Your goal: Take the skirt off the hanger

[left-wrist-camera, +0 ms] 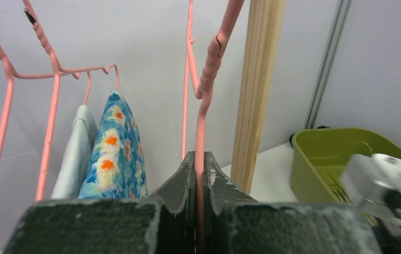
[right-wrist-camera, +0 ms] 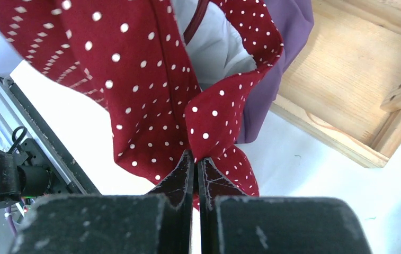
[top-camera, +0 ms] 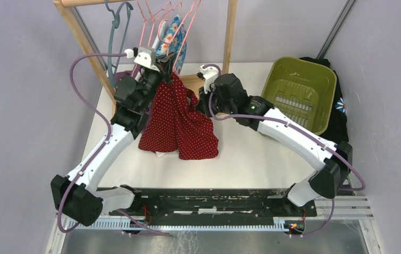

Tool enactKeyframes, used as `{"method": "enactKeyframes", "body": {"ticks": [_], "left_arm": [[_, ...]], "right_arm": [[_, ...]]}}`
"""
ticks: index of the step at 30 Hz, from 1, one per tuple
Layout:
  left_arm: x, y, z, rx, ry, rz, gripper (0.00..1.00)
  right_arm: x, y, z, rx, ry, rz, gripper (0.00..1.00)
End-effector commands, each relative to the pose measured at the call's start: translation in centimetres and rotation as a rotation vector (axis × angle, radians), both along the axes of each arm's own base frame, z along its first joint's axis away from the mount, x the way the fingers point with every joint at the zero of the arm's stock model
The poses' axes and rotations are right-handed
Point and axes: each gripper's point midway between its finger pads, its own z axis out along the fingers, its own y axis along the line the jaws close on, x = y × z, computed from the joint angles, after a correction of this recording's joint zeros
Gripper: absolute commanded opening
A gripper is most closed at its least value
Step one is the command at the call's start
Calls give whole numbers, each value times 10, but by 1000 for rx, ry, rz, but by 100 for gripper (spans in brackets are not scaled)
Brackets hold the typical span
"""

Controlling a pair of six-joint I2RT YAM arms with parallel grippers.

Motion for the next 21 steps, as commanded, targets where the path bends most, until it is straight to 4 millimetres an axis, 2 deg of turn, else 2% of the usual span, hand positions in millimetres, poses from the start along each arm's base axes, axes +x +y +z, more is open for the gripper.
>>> {"method": "enactKeyframes", "body": {"ticks": [1, 7, 9, 12, 16, 19, 21], "left_arm": [[-4, 18, 64, -116, -201, 78, 3], [-5, 17, 65, -104, -174, 70, 3], [-8, 12, 60, -74, -131, 44, 3], [-14, 12, 49, -51, -74, 25, 3], [-23, 22, 53, -67, -75, 55, 3], [-17, 22, 64, -62, -93, 70, 3], [-7, 12, 72, -49, -93, 45, 3]], "right_arm": [[-15, -3, 16, 25, -29, 6, 1], [-26, -7, -9, -19, 5, 4, 1], [-26, -7, -14, -30, 10, 4, 1], [-25, -7, -9, -27, -5, 4, 1], [-27, -7, -4, -28, -19, 15, 1], [-30, -5, 0, -18, -20, 25, 1], [-31, -5, 4, -10, -30, 25, 1]]}}
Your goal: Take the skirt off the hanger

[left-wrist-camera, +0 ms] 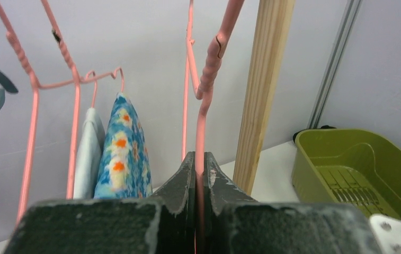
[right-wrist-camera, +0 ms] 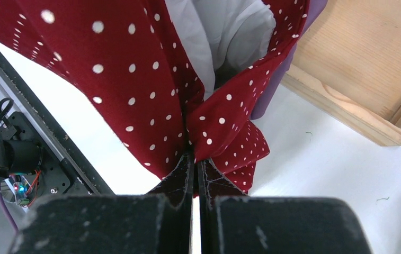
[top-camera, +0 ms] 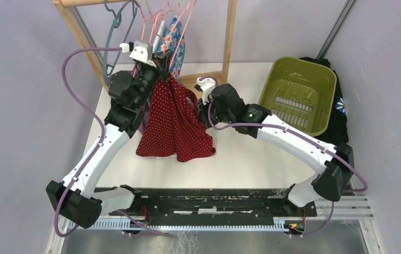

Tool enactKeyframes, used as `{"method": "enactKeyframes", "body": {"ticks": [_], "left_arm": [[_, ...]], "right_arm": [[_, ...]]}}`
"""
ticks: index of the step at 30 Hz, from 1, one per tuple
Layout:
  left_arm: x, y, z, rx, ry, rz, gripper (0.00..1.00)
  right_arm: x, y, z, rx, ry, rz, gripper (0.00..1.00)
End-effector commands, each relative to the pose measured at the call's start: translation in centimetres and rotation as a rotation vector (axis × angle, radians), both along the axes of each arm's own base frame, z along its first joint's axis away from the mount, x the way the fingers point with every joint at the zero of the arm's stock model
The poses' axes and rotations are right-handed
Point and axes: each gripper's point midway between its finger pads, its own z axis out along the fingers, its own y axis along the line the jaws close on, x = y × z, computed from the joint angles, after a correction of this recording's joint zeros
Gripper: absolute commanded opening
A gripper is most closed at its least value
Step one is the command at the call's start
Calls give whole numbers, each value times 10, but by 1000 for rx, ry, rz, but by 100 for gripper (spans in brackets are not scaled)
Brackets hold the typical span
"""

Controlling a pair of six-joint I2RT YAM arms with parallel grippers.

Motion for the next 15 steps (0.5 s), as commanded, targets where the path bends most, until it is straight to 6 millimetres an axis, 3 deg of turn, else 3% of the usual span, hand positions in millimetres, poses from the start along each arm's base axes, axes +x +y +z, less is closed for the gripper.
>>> {"method": "enactKeyframes", "body": {"ticks": [1, 8, 15], "left_arm": [[3, -4, 66, -37, -126, -12, 3], [51, -32, 63, -6, 16, -45, 3], [76, -25, 59, -13, 74, 42, 3]], "right_arm": [[-3, 0, 34, 54, -67, 1, 1], [4, -8, 56, 53, -143, -30, 1], [10, -6, 63, 47, -172, -30, 1]]}}
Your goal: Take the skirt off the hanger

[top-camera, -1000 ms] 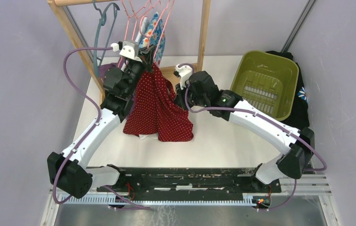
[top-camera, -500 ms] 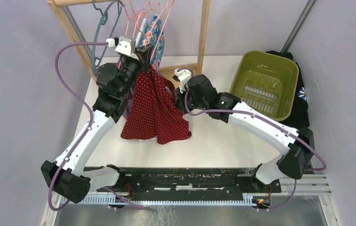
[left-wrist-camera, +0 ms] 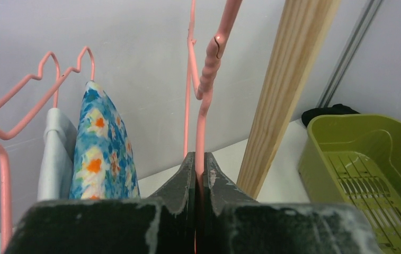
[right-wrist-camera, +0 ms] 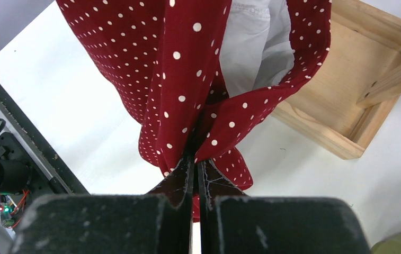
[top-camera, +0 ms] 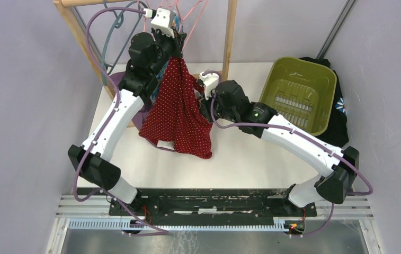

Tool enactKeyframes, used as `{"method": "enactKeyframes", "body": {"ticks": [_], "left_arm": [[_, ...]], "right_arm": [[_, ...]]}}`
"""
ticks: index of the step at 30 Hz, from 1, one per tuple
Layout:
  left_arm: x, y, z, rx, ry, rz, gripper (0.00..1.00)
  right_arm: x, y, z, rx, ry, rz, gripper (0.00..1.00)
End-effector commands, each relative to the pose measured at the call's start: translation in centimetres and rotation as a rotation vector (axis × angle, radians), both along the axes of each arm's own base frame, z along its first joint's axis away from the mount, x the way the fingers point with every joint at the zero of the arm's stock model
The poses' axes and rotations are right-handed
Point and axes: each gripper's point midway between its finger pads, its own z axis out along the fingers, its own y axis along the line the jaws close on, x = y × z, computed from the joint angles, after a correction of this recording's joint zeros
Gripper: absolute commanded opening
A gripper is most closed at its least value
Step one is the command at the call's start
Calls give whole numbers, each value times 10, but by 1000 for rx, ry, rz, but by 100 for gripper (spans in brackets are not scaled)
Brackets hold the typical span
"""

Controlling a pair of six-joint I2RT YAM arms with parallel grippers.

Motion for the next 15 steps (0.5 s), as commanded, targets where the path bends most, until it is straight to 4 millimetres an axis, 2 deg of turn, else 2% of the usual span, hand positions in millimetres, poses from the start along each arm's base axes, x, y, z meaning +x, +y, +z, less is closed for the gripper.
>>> {"method": "enactKeyframes", "body": {"ticks": [1, 3, 9, 15], "left_arm": [[-3, 17, 54, -88, -86, 74, 3], [-2, 20, 63, -106, -97, 93, 3], [12, 25, 73, -131, -98, 147, 3], [39, 18, 66, -140, -57, 174, 3]], "right_arm": [[2, 1, 28, 26, -63, 1, 1], [4, 1, 30, 27, -70, 0, 1], [7, 2, 33, 22, -82, -4, 1], [8, -2, 36, 13, -93, -15, 1]]}}
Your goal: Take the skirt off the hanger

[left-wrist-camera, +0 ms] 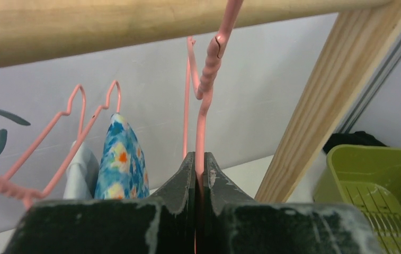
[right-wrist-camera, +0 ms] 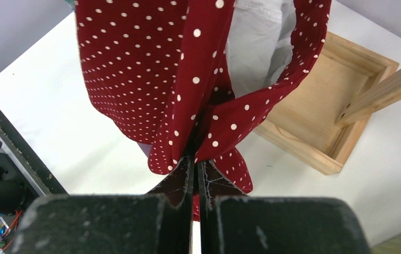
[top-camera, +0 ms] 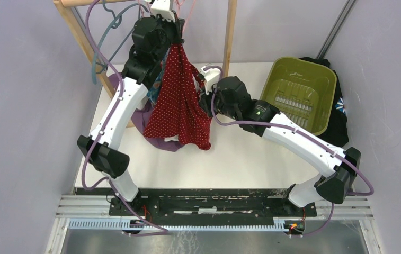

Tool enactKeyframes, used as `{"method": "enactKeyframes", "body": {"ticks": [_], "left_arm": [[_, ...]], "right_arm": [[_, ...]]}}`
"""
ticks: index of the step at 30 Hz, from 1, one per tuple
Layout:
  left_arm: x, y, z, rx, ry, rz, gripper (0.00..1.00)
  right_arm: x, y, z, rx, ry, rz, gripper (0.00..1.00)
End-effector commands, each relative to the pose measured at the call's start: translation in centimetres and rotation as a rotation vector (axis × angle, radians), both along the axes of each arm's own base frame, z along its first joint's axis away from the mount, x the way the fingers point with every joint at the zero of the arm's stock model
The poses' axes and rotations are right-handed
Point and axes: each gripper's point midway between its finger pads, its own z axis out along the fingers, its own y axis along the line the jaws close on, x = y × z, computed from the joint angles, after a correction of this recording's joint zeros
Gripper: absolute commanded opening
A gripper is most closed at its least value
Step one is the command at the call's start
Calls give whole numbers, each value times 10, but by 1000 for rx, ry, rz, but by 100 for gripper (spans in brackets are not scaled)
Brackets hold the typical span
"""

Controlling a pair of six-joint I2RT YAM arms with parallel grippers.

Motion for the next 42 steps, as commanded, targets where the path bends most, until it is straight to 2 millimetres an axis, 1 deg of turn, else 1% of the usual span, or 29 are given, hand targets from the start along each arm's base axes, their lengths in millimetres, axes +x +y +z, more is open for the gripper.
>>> {"method": "enactKeyframes", "body": {"ticks": [1, 3, 6, 10, 12, 14, 15, 17, 18, 20, 21, 23, 25, 27, 28, 31, 33, 35, 38, 40, 42], "left_arm": [[13, 8, 40, -118, -70, 61, 3], [21, 6, 40, -116, -60, 71, 3], [34, 4, 34, -113, -37, 90, 3], [45, 5, 18, -103, 9, 123, 3], [45, 7, 9, -93, 33, 135, 3], [42, 10, 5, -89, 40, 142, 4], [40, 13, 2, -83, 43, 151, 10], [36, 16, 1, -69, 40, 158, 28], [34, 18, 0, -62, 40, 163, 29], [29, 20, 3, -51, 36, 164, 27], [24, 22, 6, -51, 30, 161, 28], [17, 22, 10, -48, 23, 142, 36], [4, 25, 20, -55, 8, 126, 39], [-9, 27, 25, -60, 2, 113, 43], [-14, 29, 26, -63, 4, 108, 47], [-37, 33, 32, -79, 3, 75, 49], [-55, 35, 36, -89, -2, 48, 50], [-69, 39, 36, -97, -1, 38, 52], [-85, 48, 30, -92, 7, 43, 54], [-92, 54, 22, -83, 25, 59, 54], [-98, 56, 12, -74, 46, 58, 54]], "right_arm": [[-1, -3, 12, -9, -24, -1, 1], [-1, -6, 13, -15, -29, -7, 1], [-2, -10, 13, -23, -36, -16, 1], [-2, -13, 12, -29, -41, -23, 1], [-2, -13, 11, -32, -40, -22, 1], [-2, -12, 9, -35, -36, -20, 1], [-2, -12, 8, -36, -35, -19, 1], [-2, -11, 8, -33, -35, -17, 1], [-2, -10, 7, -33, -34, -17, 1], [-1, -10, 6, -31, -30, -16, 1], [-2, -9, 6, -30, -29, -13, 1], [-2, -11, 7, -30, -32, -18, 1], [0, -15, 12, -36, -48, -35, 1], [3, -25, 21, -54, -80, -65, 1], [5, -31, 28, -64, -102, -89, 1], [18, -63, 56, -105, -196, -221, 1], [28, -90, 82, -108, -256, -316, 1], [38, -116, 110, -59, -289, -392, 1], [47, -149, 150, 13, -348, -478, 1], [54, -171, 177, 16, -399, -547, 1], [60, -194, 204, 11, -454, -621, 1]]}}
